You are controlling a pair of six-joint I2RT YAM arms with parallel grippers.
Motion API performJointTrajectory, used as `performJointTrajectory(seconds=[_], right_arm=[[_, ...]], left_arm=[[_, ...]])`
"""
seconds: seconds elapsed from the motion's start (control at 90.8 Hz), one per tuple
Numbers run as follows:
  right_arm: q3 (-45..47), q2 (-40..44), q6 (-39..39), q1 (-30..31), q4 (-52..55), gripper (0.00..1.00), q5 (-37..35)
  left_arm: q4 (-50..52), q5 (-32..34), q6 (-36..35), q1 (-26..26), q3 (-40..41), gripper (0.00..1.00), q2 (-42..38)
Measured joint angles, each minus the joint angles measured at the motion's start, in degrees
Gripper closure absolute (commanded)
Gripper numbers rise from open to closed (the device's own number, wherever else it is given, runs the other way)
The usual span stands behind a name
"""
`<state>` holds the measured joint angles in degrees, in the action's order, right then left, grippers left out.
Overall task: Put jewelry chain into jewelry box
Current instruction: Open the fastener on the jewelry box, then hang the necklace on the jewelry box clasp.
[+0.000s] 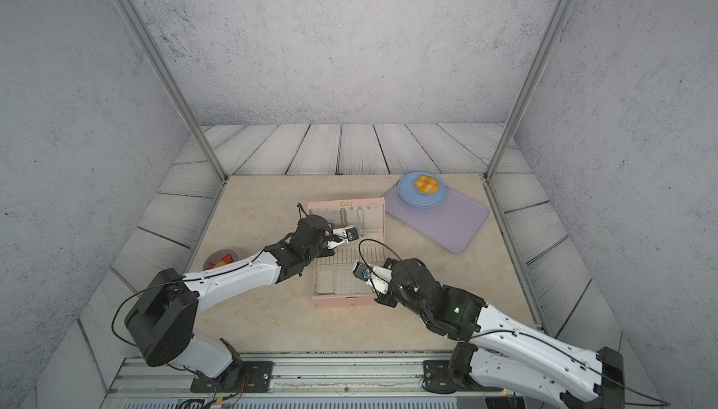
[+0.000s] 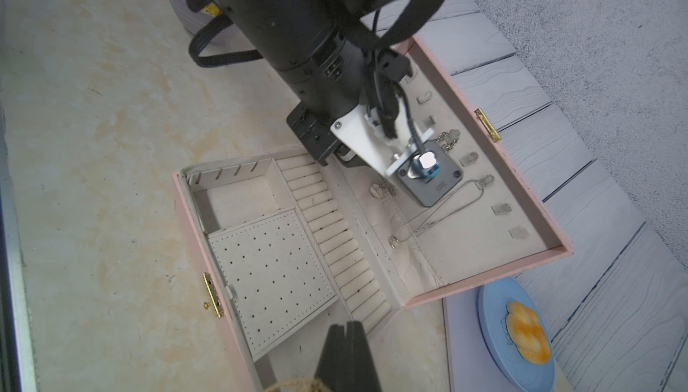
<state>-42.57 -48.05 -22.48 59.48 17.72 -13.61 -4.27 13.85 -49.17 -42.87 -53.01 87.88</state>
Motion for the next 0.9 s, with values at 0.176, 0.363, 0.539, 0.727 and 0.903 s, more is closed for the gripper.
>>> performJointTrajectory(seconds=[0.176, 0.363, 0.539, 0.727, 0.903], right_arm=[[0.0, -0.2, 0.1, 0.0, 0.0, 1.0, 0.0], [-1.2, -2.3, 0.9, 0.0, 0.4, 1.0, 0.0], [-4.1, -5.8, 1.5, 0.0, -0.1, 1.0, 0.0], [-8.8, -11.3, 2.4, 0.0, -0.9, 1.0, 0.0], [-12.5, -15.3, 3.4, 0.0, -1.0, 1.0, 0.0]], left_arm=[[3.8, -5.2, 5.7, 0.9, 0.9, 0.65, -6.6], [0.8, -12.4, 17.0, 3.0, 4.1, 0.62, -24.8], [-4.3, -22.0, 30.5, 4.5, 8.4, 0.53, -31.1], [-8.3, -35.5, 43.3, 4.9, 14.9, 0.37, -29.4], [-11.5, -43.3, 51.2, 4.9, 18.5, 0.33, -28.7]])
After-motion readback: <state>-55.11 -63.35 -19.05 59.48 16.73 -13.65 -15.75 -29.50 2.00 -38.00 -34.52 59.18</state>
